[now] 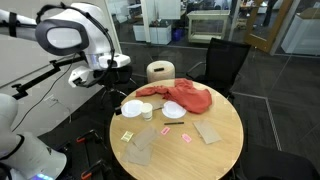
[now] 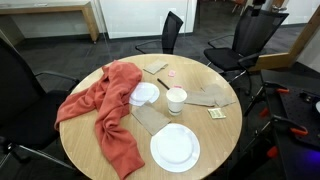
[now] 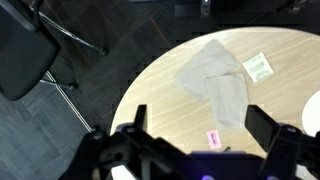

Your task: Pick the pen on the table and put it in the cup

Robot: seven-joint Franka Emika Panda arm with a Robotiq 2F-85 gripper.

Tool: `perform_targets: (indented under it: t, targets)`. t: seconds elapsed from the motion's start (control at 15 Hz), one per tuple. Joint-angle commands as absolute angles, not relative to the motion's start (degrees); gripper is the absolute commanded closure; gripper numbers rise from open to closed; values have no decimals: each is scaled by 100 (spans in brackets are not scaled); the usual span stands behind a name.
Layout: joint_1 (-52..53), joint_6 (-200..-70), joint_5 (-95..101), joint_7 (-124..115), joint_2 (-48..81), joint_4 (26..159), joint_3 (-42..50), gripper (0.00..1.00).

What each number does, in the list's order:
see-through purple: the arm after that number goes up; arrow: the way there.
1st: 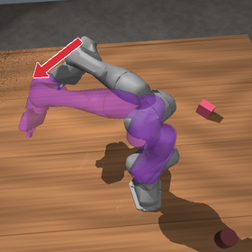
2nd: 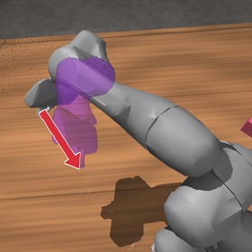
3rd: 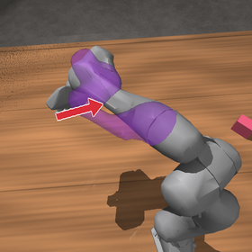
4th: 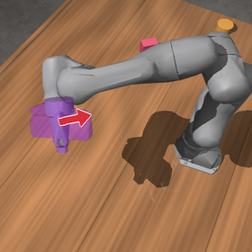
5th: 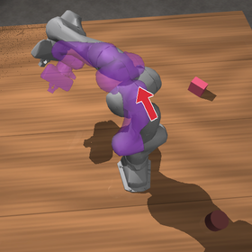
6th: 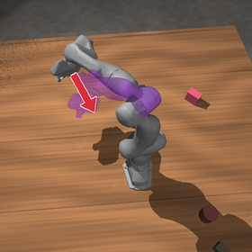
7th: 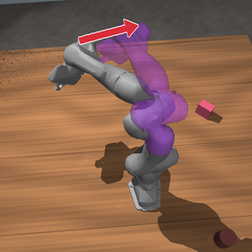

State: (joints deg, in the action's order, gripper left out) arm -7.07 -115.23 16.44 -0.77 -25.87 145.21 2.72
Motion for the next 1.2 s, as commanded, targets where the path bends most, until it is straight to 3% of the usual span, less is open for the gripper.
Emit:
perform_targets:
  t: [0.0, 1.13]
  targets:
    - [-717, -12167, 1491, -679, -1615, 14016, 260, 0]
    - [-349, -14863, 367, -2231, 2354, 11769, 509, 0]
